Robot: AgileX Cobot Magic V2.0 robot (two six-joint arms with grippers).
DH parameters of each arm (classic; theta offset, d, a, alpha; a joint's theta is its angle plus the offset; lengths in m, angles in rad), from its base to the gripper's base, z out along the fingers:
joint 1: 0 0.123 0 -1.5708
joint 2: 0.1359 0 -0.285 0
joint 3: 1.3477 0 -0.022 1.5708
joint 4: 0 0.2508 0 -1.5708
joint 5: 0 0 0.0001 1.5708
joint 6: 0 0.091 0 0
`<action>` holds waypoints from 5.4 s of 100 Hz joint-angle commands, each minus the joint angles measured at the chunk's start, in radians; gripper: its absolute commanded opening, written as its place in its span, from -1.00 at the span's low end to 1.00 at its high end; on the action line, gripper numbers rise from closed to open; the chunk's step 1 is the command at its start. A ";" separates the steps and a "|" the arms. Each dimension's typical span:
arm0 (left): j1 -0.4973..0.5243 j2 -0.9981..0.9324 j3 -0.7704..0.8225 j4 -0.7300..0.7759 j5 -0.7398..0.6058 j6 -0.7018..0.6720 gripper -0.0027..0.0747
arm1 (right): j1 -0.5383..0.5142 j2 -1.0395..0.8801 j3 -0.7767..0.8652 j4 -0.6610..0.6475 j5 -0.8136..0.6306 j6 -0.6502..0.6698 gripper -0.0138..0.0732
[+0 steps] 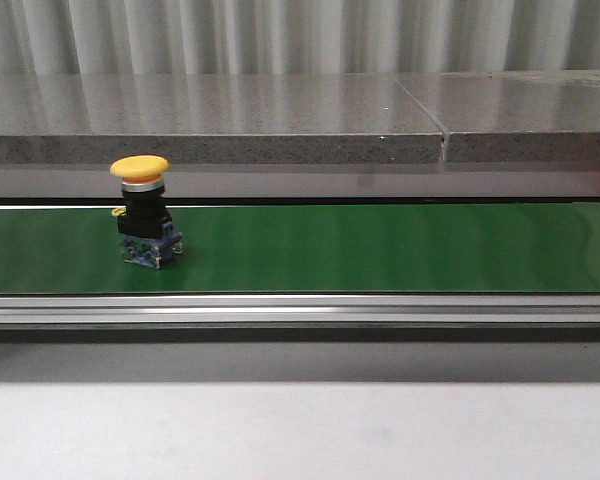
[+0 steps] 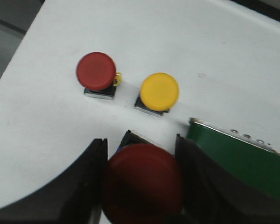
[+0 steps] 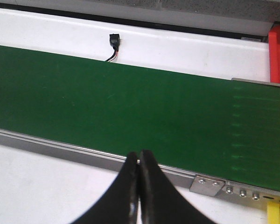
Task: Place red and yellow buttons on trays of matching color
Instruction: 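Grasp a red push button on the table with the left gripper, lift over belt, then lower the red button onto the belt's near end and open the left gripper, then lower the right gripper onto the yellow button at the belt's end and grasp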
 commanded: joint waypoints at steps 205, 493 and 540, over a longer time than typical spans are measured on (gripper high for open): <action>-0.279 -0.423 0.237 -0.013 -0.130 0.051 0.81 | 0.001 -0.002 -0.025 0.031 -0.049 -0.008 -0.82; -0.285 -1.126 0.776 -0.034 -0.253 0.049 -0.98 | 0.172 0.647 -0.229 0.132 -0.190 -0.070 0.76; -0.285 -1.126 0.776 -0.034 -0.253 0.049 -0.98 | 0.172 0.790 -0.308 0.132 -0.198 -0.070 -0.13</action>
